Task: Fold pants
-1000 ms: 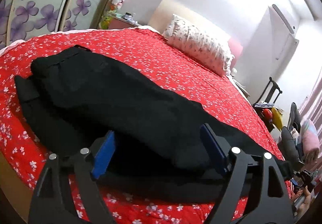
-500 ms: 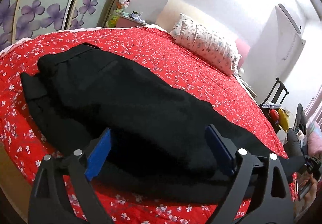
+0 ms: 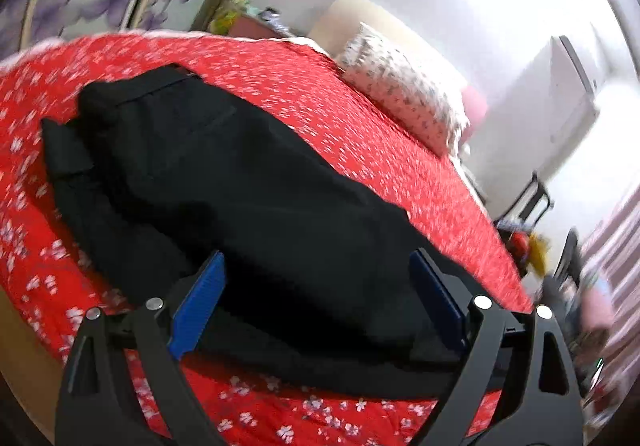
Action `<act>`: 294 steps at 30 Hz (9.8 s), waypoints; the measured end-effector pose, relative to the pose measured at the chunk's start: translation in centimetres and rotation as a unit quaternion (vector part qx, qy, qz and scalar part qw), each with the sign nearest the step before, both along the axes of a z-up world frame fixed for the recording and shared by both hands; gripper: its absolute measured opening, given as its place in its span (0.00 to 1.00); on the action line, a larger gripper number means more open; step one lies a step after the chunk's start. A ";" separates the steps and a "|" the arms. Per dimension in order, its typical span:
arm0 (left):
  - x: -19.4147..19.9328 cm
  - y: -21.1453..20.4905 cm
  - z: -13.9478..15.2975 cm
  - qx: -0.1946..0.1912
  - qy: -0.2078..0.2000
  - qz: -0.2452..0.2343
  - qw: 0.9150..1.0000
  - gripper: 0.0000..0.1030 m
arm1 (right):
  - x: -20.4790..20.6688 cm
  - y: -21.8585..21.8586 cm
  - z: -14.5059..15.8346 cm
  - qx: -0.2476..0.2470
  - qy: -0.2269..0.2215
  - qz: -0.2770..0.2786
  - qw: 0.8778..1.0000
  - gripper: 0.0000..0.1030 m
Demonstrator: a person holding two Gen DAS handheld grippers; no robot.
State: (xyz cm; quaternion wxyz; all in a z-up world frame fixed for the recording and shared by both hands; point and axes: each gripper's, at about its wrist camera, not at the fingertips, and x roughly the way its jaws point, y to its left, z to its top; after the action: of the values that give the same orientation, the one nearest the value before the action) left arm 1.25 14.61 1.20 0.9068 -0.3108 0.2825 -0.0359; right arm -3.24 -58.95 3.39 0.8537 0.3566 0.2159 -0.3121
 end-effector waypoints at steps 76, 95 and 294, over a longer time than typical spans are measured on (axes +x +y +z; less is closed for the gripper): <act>-0.4 -4.1 -1.0 -0.102 -0.041 -0.155 0.982 0.83 | 7.1 23.0 -5.6 0.257 -0.068 0.408 0.873 0.08; -0.5 -3.0 -1.3 -0.120 -0.027 -0.122 0.985 0.86 | 1.9 18.2 -2.9 0.152 -0.055 0.416 0.895 0.21; 4.9 -14.3 17.0 0.082 -0.060 -0.104 0.989 0.19 | 8.9 23.8 2.0 0.201 -0.224 0.437 0.848 0.89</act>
State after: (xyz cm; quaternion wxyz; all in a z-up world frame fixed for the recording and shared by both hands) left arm 6.11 0.35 18.16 0.9360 -0.2011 0.2602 -0.1256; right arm 5.63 -35.15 5.43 0.8368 0.4491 0.2103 0.2321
